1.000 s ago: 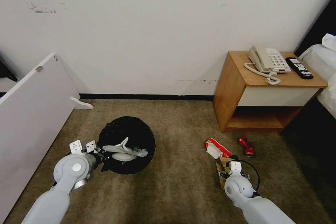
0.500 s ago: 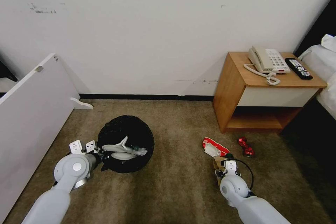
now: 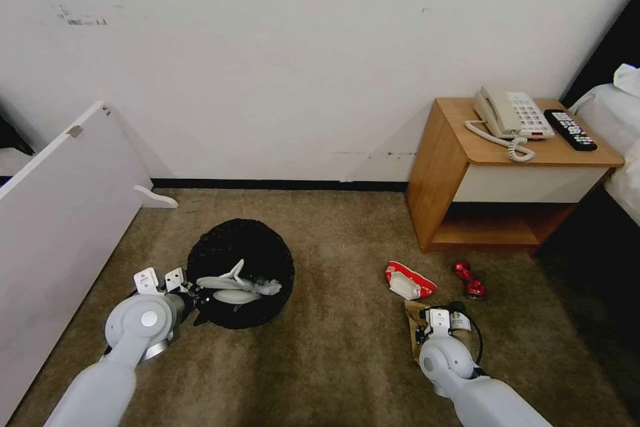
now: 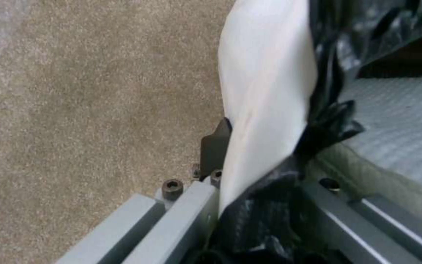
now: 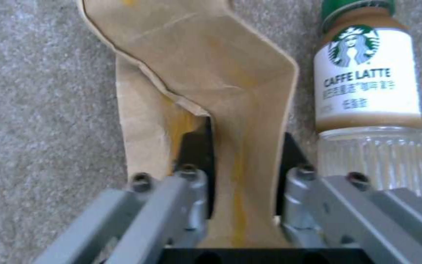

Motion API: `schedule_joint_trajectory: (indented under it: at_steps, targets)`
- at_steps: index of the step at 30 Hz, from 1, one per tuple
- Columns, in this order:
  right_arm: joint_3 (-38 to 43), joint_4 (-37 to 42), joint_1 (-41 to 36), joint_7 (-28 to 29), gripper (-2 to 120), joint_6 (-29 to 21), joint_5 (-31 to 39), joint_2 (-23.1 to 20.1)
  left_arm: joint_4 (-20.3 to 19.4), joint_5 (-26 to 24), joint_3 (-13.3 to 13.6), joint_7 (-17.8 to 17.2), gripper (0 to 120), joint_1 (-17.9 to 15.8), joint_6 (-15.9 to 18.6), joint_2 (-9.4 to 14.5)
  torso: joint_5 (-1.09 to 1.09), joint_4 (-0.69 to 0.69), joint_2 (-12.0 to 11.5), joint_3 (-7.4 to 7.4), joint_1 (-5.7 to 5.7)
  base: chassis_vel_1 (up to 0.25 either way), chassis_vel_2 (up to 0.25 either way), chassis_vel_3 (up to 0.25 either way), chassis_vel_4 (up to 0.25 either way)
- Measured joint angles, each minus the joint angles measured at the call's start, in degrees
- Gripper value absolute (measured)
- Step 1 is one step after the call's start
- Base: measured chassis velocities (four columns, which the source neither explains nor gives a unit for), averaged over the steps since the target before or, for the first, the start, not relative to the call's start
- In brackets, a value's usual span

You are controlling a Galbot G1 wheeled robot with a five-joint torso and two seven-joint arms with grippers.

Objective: Pick up the trash bin, then pick up the garbage from the floor and place it into the trash bin.

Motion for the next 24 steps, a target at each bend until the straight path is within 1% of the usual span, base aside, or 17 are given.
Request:
schedule_joint_trajectory:
  at_steps: [1,2,5,6,7,9,11,13,14,16,17,19,20,24]
  targets:
    - [0.0,0.0,0.0,0.0,14,0.0,0.0,0.0,0.0,0.0,0.0,0.0,0,0.0,0.0,0.0,0.00,0.00,0.0,0.00,0.00,0.000,0.000,0.000,0.000]
    - [0.0,0.6,-0.1,0.1,7,0.2,0.1,-0.5,0.0,0.0,0.2,0.0,0,-0.1,0.0,0.0,0.00,0.00,0.0,0.00,0.00,0.000,0.000,0.000,0.000]
    - [-0.1,1.3,-0.2,0.5,3,0.3,0.4,-1.0,0.0,0.1,0.3,0.1,0,-0.2,0.0,0.1,0.00,0.00,0.0,0.00,0.00,0.000,0.000,0.000,0.000]
    - [-0.4,2.5,-0.3,1.1,0,0.5,1.0,-2.0,0.1,0.1,0.6,0.2,0,-0.4,0.0,0.1,0.01,0.00,0.0,0.00,0.00,0.000,0.000,0.000,0.000]
    - [-0.6,4.1,-0.3,2.0,0,0.8,1.3,-3.4,0.1,0.1,1.0,0.3,0,-0.7,0.0,0.2,-0.03,0.00,0.0,0.00,0.00,0.000,0.000,0.000,0.000]
    - [-0.7,5.2,-0.3,2.5,0,1.0,1.5,-4.2,0.2,0.1,1.2,0.4,0,-0.9,0.1,0.1,-0.04,-0.01,0.0,0.00,0.00,0.000,0.000,0.000,0.000]
    - [-0.8,6.3,-0.3,2.9,0,1.1,1.7,-4.8,0.2,0.1,1.4,0.5,0,-1.0,0.1,0.1,-0.03,-0.01,0.0,0.00,0.00,0.000,0.000,0.000,0.000]
    - [-1.0,9.2,-0.3,3.8,0,1.3,2.5,-6.4,0.3,0.2,1.8,0.6,0,-1.3,0.1,0.1,-0.03,-0.01,0.0,0.00,0.00,0.000,0.000,0.000,0.000]
    - [-1.0,9.2,-0.3,3.8,0,1.3,2.5,-6.4,0.3,0.2,1.8,0.6,0,-1.3,0.1,0.1,-0.03,-0.01,0.0,0.00,0.00,0.000,0.000,0.000,0.000]
    - [-1.3,12.0,-0.1,4.6,0,1.3,3.9,-7.8,0.4,0.3,2.0,0.6,0,-1.6,0.1,-0.1,-0.03,-0.01,0.0,0.00,0.00,0.000,0.000,0.000,0.000]
    - [-1.3,12.0,-0.1,4.6,0,1.3,3.9,-7.8,0.4,0.3,2.0,0.6,0,-1.6,0.1,-0.1,-0.03,-0.01,0.0,0.00,0.00,0.000,0.000,0.000,0.000]
    - [-1.6,14.9,0.2,4.9,0,1.3,4.9,-9.3,0.5,0.5,2.1,0.8,0,-1.6,0.1,-0.3,-0.02,-0.01,0.0,0.00,0.00,0.000,0.000,0.000,0.000]
    - [-1.6,14.9,0.2,4.9,0,1.3,4.9,-9.3,0.5,0.5,2.1,0.8,0,-1.6,0.1,-0.3,-0.02,-0.01,0.0,0.00,0.00,0.000,0.000,0.000,0.000]
    - [-1.7,19.0,1.0,4.8,0,1.2,6.0,-11.2,0.6,1.0,2.4,0.9,0,-1.6,0.1,-0.6,-0.02,-0.01,0.0,-0.01,0.00,0.000,0.000,0.000,0.000]
